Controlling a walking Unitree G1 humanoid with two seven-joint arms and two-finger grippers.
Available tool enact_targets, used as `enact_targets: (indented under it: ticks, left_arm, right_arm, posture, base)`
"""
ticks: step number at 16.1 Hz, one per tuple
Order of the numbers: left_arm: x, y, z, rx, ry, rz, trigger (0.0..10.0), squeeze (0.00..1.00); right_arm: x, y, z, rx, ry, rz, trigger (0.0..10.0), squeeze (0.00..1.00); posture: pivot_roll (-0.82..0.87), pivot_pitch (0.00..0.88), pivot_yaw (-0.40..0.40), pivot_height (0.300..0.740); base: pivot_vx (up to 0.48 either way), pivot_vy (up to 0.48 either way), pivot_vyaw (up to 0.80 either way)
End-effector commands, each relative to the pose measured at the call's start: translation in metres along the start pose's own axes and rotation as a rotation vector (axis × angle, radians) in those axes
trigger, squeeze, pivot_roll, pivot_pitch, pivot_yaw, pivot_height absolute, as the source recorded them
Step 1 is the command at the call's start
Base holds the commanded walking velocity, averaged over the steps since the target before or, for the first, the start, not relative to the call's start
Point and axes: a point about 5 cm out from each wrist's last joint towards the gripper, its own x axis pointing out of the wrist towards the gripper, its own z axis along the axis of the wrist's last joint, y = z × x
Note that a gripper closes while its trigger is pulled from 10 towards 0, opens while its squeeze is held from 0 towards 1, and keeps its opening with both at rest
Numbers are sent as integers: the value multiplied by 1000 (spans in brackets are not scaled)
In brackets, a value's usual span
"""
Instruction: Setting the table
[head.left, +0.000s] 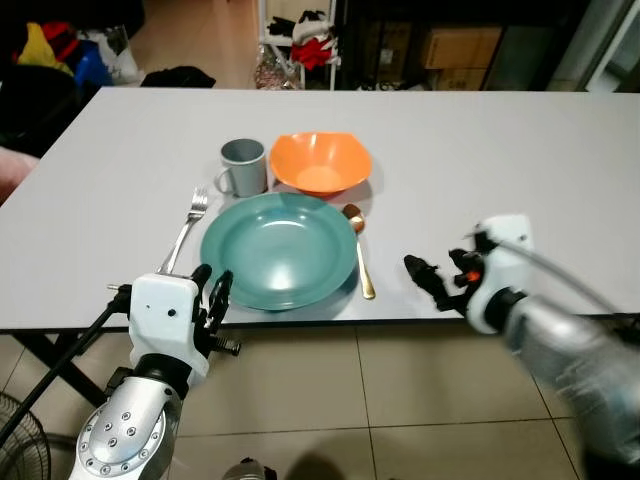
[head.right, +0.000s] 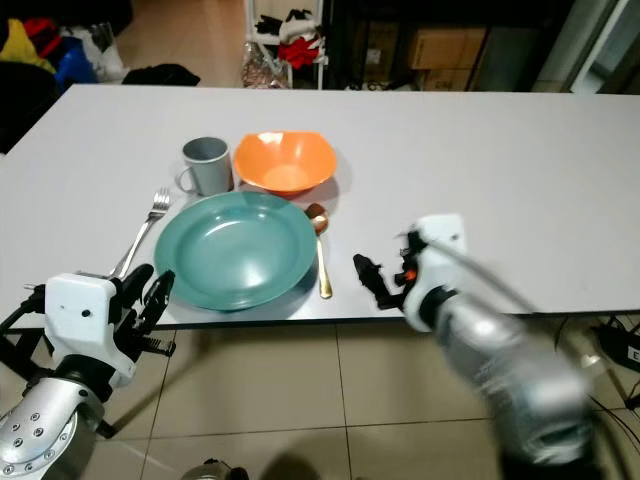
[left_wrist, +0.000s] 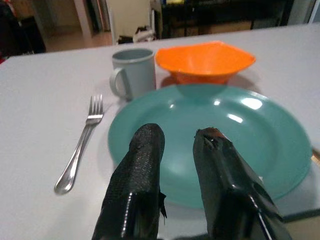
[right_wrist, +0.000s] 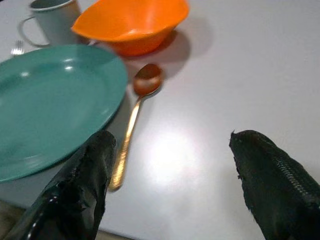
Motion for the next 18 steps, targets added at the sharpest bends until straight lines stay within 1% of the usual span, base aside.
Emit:
enact_targets:
  ticks: [1, 2, 3, 4, 5, 6, 8, 10, 11, 12, 13, 14, 15, 16, 17, 18]
  left_arm:
    - [0, 1, -1, 4, -4, 14, 10000, 0]
    - [-1, 2, -5, 16, 11, 31, 10000, 0]
    - [-3, 4, -7, 21, 13, 49, 10000, 0]
    - [-4, 5, -8, 23, 17, 52, 10000, 0]
    - [-6, 5, -10, 39, 22, 51, 10000, 0]
    - [-6, 6, -12, 43, 24, 52, 10000, 0]
    - [-7, 7, -12, 55, 26, 54, 10000, 0]
    - [-7, 8, -13, 68, 26, 61, 10000, 0]
    - [-8, 9, -13, 66, 32, 68, 10000, 0]
    - [-8, 11, -12, 59, 21, 86, 10000, 0]
    - [-9, 12, -12, 62, 20, 101, 10000, 0]
    - [-10, 12, -13, 72, 25, 103, 10000, 0]
    - [-12, 12, -15, 74, 38, 109, 10000, 0]
    - [-14, 12, -16, 40, 41, 115, 10000, 722]
    - [-16, 11, -15, 12, 33, 118, 10000, 1000]
    - [-17, 10, -15, 14, 34, 118, 10000, 1000]
  right_arm:
    - [1, 0, 0, -71, -48, -67, 10000, 0]
    - [1, 1, -4, -106, -75, -85, 10000, 0]
    - [-1, 3, -4, -78, -112, -71, 10000, 0]
    - [0, 3, -3, -62, -127, -63, 10000, 0]
    - [3, 8, -5, -44, -143, -15, 10000, 0]
    - [7, 14, -10, -61, -141, 46, 10000, 0]
    - [8, 19, -13, -69, -139, 86, 10000, 0]
    - [6, 20, -15, -70, -150, 95, 10000, 0]
    - [5, 21, -16, -31, -164, 111, 10000, 0]
    - [2, 23, -14, -25, -193, 132, 10000, 0]
    - [1, 23, -15, -52, -200, 136, 10000, 0]
    - [0, 24, -16, -59, -202, 140, 10000, 0]
    - [-1, 24, -17, -64, -210, 145, 10000, 247]
    - [-3, 25, -18, -58, -215, 161, 10000, 1000]
    - [-5, 25, -18, -83, -227, 170, 10000, 1000]
    - [-6, 25, -16, -98, -243, 161, 10000, 1000]
  posture:
    - [-45, 0, 33, 740]
    - [-44, 0, 34, 740]
    - [-44, 0, 28, 740]
    - [-42, 0, 26, 740]
    - [-41, 0, 25, 740]
    - [-34, 0, 19, 740]
    - [-31, 0, 15, 740]
    - [-30, 0, 17, 740]
    - [-31, 0, 22, 740]
    - [-30, 0, 24, 740]
    - [-31, 0, 27, 740]
    - [-31, 0, 31, 740]
    - [-31, 0, 32, 740]
    - [-30, 0, 32, 740]
    - [-27, 3, 28, 740]
    - [-24, 8, 27, 740]
  base:
    - [0, -450, 0]
    - [0, -461, 0]
    - [0, -465, 0]
    - [0, -465, 0]
    - [0, -461, 0]
    - [0, -458, 0]
    - [0, -433, 0]
    - [0, 0, 0]
    - [0, 0, 800]
    - [0, 0, 800]
    - [0, 0, 800]
    - [0, 0, 800]
    - [0, 0, 800]
    - [0, 0, 800]
    - [0, 0, 800]
    - [0, 0, 800]
